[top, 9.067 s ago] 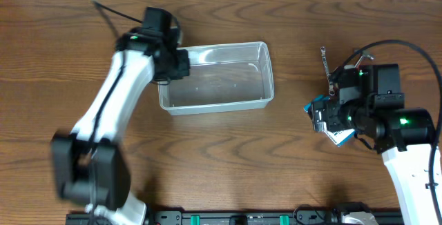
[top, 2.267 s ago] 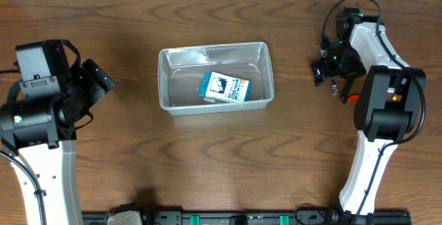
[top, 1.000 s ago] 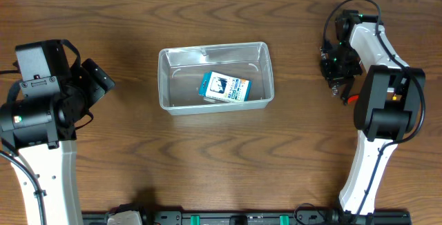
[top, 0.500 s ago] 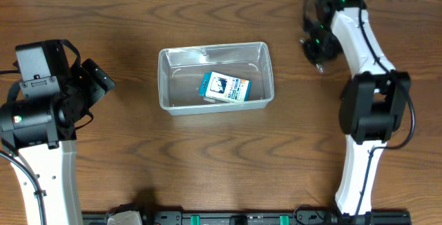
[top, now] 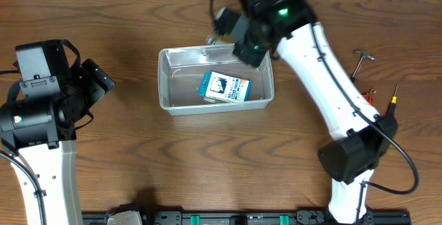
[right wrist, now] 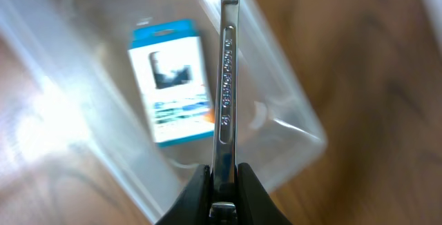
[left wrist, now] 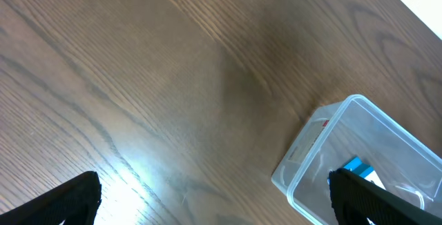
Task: Pack container
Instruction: 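Carry the wrench into the container and open the right gripper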
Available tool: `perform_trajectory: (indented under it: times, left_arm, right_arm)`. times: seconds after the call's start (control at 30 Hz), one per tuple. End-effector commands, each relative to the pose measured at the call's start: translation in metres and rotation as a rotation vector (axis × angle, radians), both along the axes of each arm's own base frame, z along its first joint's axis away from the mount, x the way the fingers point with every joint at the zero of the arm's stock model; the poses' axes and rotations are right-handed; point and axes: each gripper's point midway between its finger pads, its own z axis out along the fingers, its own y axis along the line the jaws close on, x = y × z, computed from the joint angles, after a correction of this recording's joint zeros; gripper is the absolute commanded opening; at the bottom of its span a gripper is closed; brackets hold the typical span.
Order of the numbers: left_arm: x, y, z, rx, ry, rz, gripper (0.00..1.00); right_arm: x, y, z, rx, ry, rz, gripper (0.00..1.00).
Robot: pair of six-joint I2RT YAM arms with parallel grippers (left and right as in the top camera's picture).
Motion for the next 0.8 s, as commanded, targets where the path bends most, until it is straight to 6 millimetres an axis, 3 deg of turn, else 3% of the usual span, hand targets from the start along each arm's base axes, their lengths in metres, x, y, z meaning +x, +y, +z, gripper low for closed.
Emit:
perform_trajectory:
  times: [0.0,0.3,0.43,0.47,0.5,0.53,0.67,0.77]
  left_arm:
    - [-0.002,0.004,-0.002,0.010,0.013,0.013,0.98]
    - [-0.002,0.004,-0.002,0.010,0.013,0.013,0.98]
    - [-0.002,0.004,-0.002,0.010,0.013,0.013,0.98]
    - [-0.002,0.004,-0.002,0.010,0.013,0.014,0.98]
    - [-0.002,0.004,-0.002,0.010,0.013,0.013,0.98]
    - [-0.002,0.004,-0.002,0.010,0.013,0.013,0.98]
    - [-0.002,0.004,-0.002,0.010,0.013,0.013,0.98]
    - [-0.002,0.004,-0.002,0.010,0.013,0.014,0.98]
  right_arm:
    - [-0.009,0.010,-0.022,0.005,0.063,0.094,0.01]
    - [-0.005,-0.007,-0.097,-0.075,0.223,0.053,0.01]
    - [-0.005,-0.008,-0.122,-0.099,0.268,0.051,0.02]
    - [-0.004,-0.008,-0.126,-0.106,0.274,0.050,0.21]
    - [-0.004,-0.008,-0.127,-0.108,0.277,0.050,0.40]
    - [-0.004,-0.008,-0.128,-0.108,0.277,0.050,0.50]
    - [0.003,-0.009,-0.117,-0.112,0.231,0.035,0.57]
    - [0.020,-0.021,-0.086,-0.130,0.130,-0.056,0.58]
